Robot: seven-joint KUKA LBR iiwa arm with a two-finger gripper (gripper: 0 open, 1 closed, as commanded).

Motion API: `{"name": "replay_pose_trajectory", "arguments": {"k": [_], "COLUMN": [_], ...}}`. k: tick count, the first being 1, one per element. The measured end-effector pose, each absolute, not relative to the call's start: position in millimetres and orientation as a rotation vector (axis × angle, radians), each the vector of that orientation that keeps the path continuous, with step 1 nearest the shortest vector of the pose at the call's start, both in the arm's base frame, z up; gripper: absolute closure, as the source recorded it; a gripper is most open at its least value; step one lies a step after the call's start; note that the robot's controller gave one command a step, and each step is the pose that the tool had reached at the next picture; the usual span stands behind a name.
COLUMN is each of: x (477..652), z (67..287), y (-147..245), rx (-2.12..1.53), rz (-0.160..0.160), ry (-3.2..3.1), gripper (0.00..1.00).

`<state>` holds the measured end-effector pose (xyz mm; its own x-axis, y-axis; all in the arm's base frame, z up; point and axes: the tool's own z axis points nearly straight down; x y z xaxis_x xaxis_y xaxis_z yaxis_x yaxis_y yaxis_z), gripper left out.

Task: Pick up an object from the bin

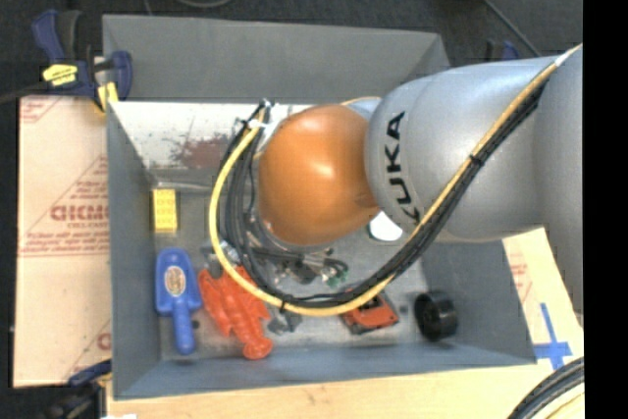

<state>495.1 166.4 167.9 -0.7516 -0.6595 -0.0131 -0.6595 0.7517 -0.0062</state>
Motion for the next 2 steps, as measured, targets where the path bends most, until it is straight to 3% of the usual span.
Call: {"name": "replay_pose_trajectory", "arguments": {"k": [1,2], "x": [494.9,481.7], "z": [137,100], "y": [167,162], "rx": [-1.405,-1.598], "rz": [-0.001,0.001], "ry": [2.807,2.698], "gripper": [0.0,0.0]}}
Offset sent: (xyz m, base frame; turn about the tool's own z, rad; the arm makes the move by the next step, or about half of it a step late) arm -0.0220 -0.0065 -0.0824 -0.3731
